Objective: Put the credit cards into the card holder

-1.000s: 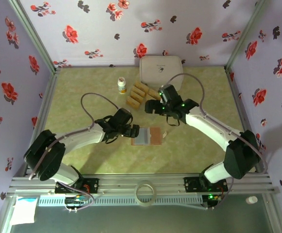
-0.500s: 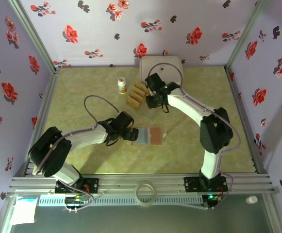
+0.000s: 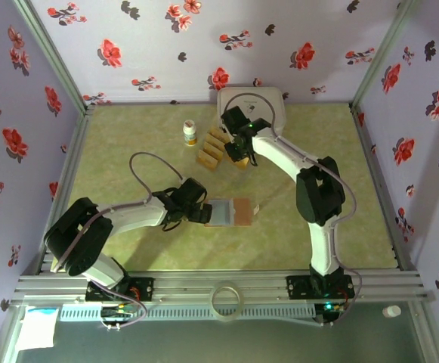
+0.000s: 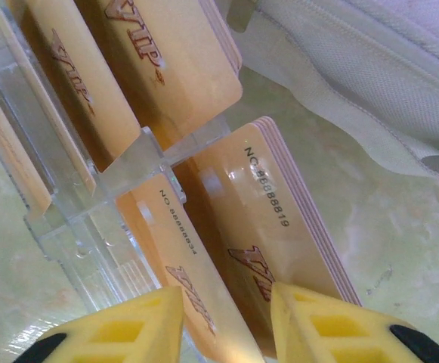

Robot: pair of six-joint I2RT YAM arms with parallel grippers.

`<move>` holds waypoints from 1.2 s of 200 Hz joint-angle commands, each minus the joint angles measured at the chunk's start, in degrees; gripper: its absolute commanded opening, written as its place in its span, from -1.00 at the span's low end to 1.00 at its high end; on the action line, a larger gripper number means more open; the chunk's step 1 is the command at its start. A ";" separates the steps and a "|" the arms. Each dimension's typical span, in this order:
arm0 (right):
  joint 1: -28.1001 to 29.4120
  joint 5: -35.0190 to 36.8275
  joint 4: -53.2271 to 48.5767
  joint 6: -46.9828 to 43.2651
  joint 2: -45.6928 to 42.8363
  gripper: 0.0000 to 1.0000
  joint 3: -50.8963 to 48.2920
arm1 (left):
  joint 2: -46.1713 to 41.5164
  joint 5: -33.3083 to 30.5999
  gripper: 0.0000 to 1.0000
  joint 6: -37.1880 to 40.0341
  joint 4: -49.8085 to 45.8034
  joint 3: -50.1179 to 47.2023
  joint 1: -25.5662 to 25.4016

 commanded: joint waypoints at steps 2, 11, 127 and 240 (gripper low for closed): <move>-0.47 -1.38 -2.17 -1.09 1.29 -0.36 1.62 | -1.28 -1.54 0.99 -0.94 0.24 -0.63 0.10; -0.54 -1.88 -2.20 -1.09 1.32 -0.39 1.70 | -1.28 -1.50 0.99 -0.99 0.31 -0.70 0.20; -3.61 -12.22 -2.70 -5.32 2.37 -1.00 2.68 | -0.97 -1.39 0.99 -0.65 0.31 -0.57 0.29; -6.97 -24.16 -11.43 -12.27 -3.04 -1.00 10.89 | -1.61 -1.36 0.99 1.18 -1.85 1.32 0.55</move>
